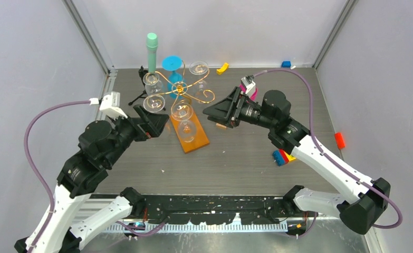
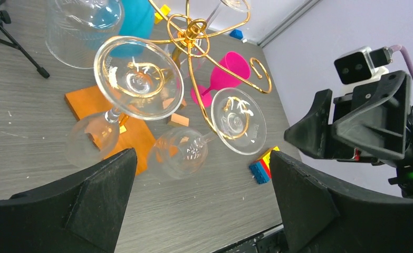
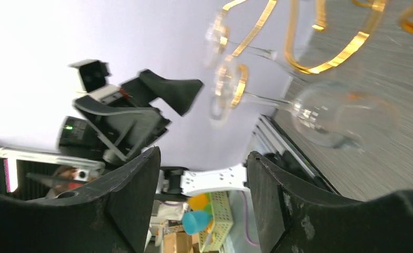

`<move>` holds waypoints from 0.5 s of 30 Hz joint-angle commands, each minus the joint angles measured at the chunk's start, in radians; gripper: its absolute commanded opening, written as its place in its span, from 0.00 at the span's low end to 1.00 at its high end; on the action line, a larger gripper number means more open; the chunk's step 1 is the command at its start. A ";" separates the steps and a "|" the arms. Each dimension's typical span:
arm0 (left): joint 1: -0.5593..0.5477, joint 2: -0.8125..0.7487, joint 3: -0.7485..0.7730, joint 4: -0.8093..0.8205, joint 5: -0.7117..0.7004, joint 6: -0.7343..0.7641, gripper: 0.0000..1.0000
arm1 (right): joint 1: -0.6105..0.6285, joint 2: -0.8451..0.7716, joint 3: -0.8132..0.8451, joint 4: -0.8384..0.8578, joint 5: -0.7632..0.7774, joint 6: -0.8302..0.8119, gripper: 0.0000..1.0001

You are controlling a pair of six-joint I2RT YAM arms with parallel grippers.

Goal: Take the wine glass off the wine glass rack

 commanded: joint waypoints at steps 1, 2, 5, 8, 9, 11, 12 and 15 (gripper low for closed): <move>0.000 -0.046 -0.014 0.050 -0.034 -0.005 1.00 | 0.035 0.015 -0.006 0.298 0.084 0.156 0.67; 0.000 -0.049 -0.015 0.042 -0.034 -0.005 1.00 | 0.041 0.030 0.003 0.297 0.104 0.160 0.67; 0.000 -0.057 -0.017 0.028 -0.031 0.000 1.00 | 0.050 0.078 0.074 0.164 0.131 0.144 0.66; 0.000 -0.061 -0.018 0.023 -0.039 0.008 1.00 | 0.066 0.133 0.155 0.030 0.148 0.101 0.64; -0.001 -0.063 -0.020 0.023 -0.039 0.009 1.00 | 0.070 0.146 0.160 0.010 0.153 0.097 0.63; 0.000 -0.066 -0.026 0.022 -0.040 0.009 1.00 | 0.078 0.165 0.167 -0.007 0.158 0.093 0.63; 0.000 -0.069 -0.028 0.022 -0.039 0.010 1.00 | 0.084 0.172 0.171 -0.003 0.155 0.095 0.63; 0.000 -0.073 -0.030 0.013 -0.044 0.021 1.00 | 0.098 0.197 0.175 0.025 0.148 0.105 0.62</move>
